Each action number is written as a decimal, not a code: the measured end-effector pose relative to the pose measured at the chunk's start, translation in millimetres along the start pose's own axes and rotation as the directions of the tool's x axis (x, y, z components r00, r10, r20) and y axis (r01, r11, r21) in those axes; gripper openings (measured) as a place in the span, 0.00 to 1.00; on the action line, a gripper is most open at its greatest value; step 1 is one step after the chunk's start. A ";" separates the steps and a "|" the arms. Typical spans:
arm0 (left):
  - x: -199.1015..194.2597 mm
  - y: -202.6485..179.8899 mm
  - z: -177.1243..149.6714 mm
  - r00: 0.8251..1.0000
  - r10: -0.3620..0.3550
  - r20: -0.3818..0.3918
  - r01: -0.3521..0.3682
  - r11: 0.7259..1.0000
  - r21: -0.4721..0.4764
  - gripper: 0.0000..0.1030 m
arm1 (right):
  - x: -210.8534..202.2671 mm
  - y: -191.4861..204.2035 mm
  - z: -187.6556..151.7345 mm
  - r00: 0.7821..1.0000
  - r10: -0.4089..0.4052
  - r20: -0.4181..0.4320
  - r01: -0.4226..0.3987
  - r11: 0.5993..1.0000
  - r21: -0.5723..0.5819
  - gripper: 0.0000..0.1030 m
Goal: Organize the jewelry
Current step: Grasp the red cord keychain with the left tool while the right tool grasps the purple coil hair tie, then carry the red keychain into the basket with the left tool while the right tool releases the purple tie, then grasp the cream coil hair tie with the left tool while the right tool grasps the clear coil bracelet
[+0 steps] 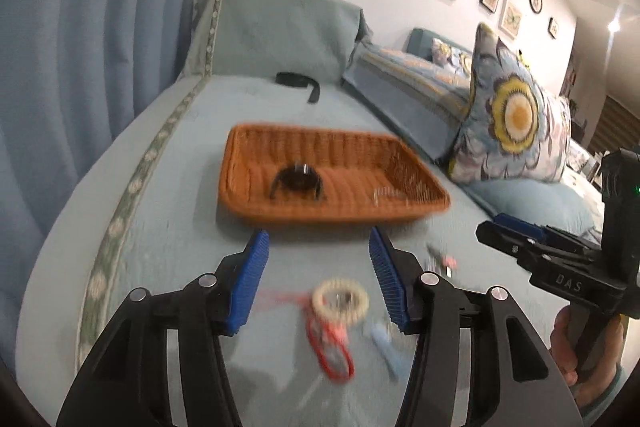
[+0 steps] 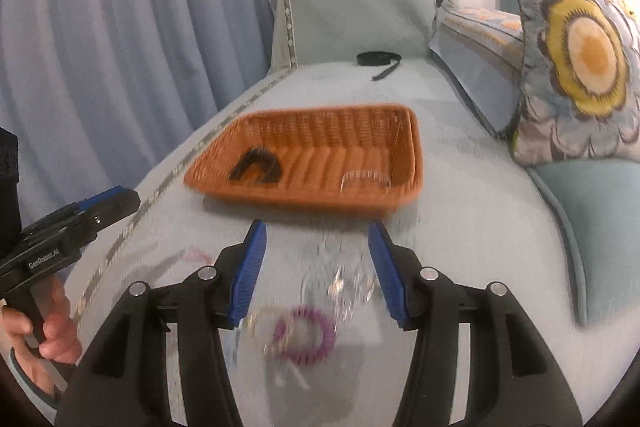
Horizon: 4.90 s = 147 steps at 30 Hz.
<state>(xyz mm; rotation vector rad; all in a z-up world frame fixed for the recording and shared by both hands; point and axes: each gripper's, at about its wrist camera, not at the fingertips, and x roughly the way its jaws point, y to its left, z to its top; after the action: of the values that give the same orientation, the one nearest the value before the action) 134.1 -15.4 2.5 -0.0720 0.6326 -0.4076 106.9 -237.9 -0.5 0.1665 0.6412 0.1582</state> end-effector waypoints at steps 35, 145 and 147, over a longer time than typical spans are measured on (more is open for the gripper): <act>49.2 9.9 -83.6 0.975 0.016 -0.222 -0.032 0.997 -0.069 0.03 | 57.5 10.0 -72.5 0.967 -0.120 -0.225 0.108 0.992 -0.064 0.15; -11.6 0.9 -3.4 0.977 -0.212 0.028 0.213 0.975 -0.066 0.42 | -0.1 12.7 11.0 0.999 -0.045 0.001 0.045 0.998 -0.044 0.37; -11.6 7.9 -13.6 0.979 -0.205 0.013 0.206 0.975 -0.080 0.42 | 3.4 18.9 -4.4 0.999 -0.035 -0.021 0.034 0.998 -0.050 0.37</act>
<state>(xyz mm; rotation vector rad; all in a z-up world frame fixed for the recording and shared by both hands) 120.3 -2.9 -3.5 -0.2166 0.6396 -0.5819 105.1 -218.4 -2.1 0.1059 0.6613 0.1427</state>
